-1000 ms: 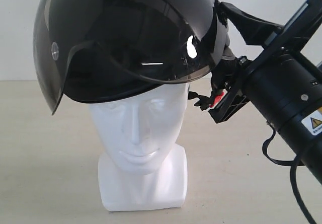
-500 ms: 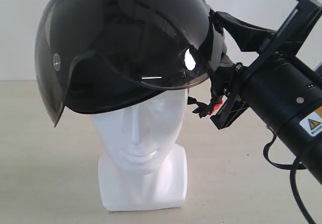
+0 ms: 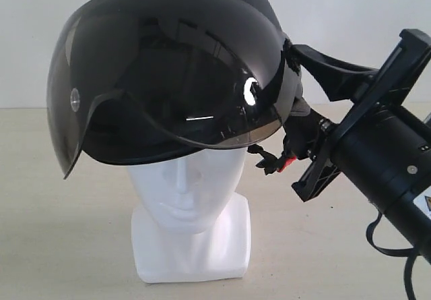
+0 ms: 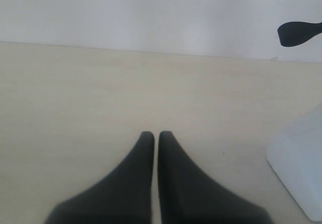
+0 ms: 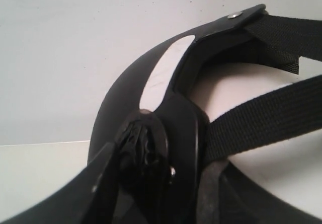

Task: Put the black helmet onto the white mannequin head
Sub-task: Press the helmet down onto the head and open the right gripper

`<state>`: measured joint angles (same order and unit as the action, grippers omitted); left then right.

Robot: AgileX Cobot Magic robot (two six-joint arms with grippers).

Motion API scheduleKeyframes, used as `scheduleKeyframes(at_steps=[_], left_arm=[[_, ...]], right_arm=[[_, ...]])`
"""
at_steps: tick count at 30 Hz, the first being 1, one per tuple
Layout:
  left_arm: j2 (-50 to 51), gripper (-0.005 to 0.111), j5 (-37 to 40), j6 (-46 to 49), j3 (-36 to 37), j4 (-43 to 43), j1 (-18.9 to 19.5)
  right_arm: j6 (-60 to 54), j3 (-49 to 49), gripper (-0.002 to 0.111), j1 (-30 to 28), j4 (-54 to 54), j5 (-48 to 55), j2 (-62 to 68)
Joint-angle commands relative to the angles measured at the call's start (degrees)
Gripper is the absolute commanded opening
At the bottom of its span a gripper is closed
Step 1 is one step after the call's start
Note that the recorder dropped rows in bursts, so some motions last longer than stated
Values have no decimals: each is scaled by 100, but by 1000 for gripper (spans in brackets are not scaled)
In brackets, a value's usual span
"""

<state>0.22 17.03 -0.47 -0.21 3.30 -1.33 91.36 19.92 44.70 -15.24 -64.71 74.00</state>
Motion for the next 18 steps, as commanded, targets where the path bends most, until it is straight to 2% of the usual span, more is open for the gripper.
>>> scheduleKeyframes(at_steps=[1,5,8,11,16,18], left_arm=[[-22,4,-6,10,21,53,11],[-22,4,-6,10,21,53,11],[-22,4,-6,10,21,53,11],[-22,4,-6,10,21,53,11],[-22,4,-6,10,21,53,11],[-22,4,-6,10,21,53,11]], right_arm=[[-520,-277,0,-76,-470,986,-13],[-914,-277,0,-76,-439,1249,-13],[-1223,-277,6,-76,-515,1384,-13],[-1455,-277,20,-76,-653,1407,-13],[-1742,-277,52,-76,-753,1445,-13],[-1826,-277,62,-76,-825,1612,-13]])
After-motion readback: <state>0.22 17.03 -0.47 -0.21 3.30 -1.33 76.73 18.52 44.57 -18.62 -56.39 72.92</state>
